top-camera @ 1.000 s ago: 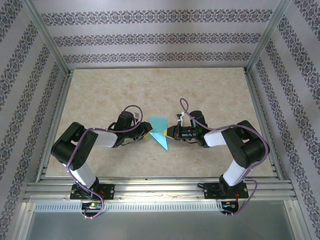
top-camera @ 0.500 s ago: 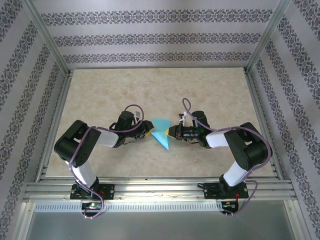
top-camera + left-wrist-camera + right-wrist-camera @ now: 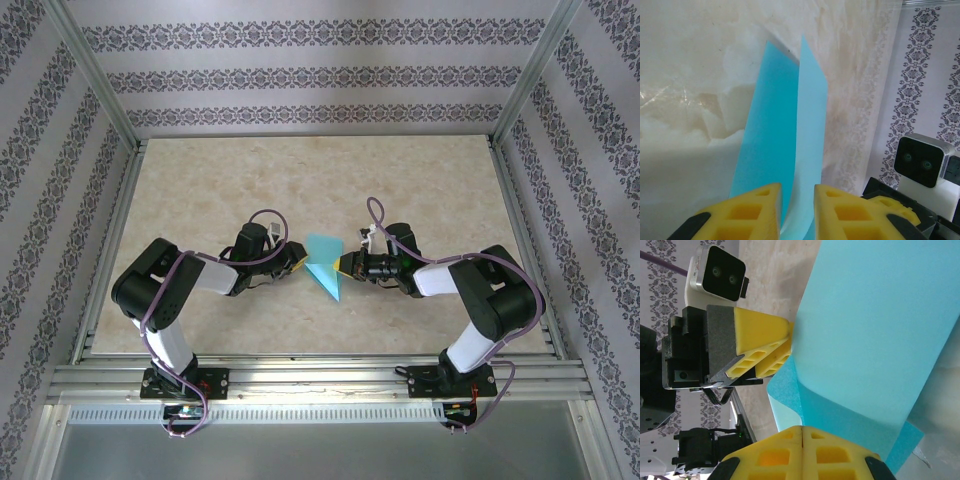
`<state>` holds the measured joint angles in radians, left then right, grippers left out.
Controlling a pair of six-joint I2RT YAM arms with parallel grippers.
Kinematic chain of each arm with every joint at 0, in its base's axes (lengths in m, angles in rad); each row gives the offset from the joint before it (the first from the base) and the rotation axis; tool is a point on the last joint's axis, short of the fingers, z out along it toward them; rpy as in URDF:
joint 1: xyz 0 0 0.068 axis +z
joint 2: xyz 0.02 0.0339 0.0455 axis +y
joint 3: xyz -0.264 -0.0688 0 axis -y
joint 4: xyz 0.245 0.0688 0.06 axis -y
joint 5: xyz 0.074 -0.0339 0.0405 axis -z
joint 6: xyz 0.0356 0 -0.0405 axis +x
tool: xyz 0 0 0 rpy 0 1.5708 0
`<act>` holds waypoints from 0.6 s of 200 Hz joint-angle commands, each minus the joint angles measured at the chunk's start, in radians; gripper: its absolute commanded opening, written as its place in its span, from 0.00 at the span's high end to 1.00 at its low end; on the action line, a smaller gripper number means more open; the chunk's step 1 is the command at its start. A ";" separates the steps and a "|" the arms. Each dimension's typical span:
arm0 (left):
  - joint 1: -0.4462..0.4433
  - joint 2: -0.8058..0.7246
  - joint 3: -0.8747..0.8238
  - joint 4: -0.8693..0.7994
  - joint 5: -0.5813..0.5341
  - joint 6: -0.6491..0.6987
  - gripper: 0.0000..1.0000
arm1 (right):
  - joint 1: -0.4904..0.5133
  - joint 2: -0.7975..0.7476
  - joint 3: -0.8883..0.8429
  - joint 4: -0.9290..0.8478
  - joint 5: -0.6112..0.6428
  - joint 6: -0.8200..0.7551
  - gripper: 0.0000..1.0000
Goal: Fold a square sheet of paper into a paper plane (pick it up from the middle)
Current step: Fourth fold the wing at the center of the table.
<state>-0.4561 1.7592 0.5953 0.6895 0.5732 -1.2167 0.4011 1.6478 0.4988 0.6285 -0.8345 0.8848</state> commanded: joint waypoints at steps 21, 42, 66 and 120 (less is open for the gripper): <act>0.013 -0.012 0.003 0.023 0.016 0.010 0.83 | -0.010 -0.027 -0.018 0.002 0.010 -0.026 0.99; 0.012 -0.020 0.003 0.007 0.013 0.020 0.86 | -0.011 -0.032 -0.019 -0.004 0.011 -0.027 0.99; 0.013 -0.030 0.005 -0.014 0.010 0.032 0.87 | -0.013 -0.037 -0.023 -0.011 0.012 -0.031 0.99; 0.012 -0.050 0.000 -0.026 0.003 0.045 0.93 | -0.013 -0.059 -0.030 -0.030 0.025 -0.038 0.96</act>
<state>-0.4561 1.7409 0.5953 0.6807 0.5728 -1.2045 0.3943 1.6196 0.4820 0.6048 -0.8238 0.8803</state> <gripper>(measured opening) 0.074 0.049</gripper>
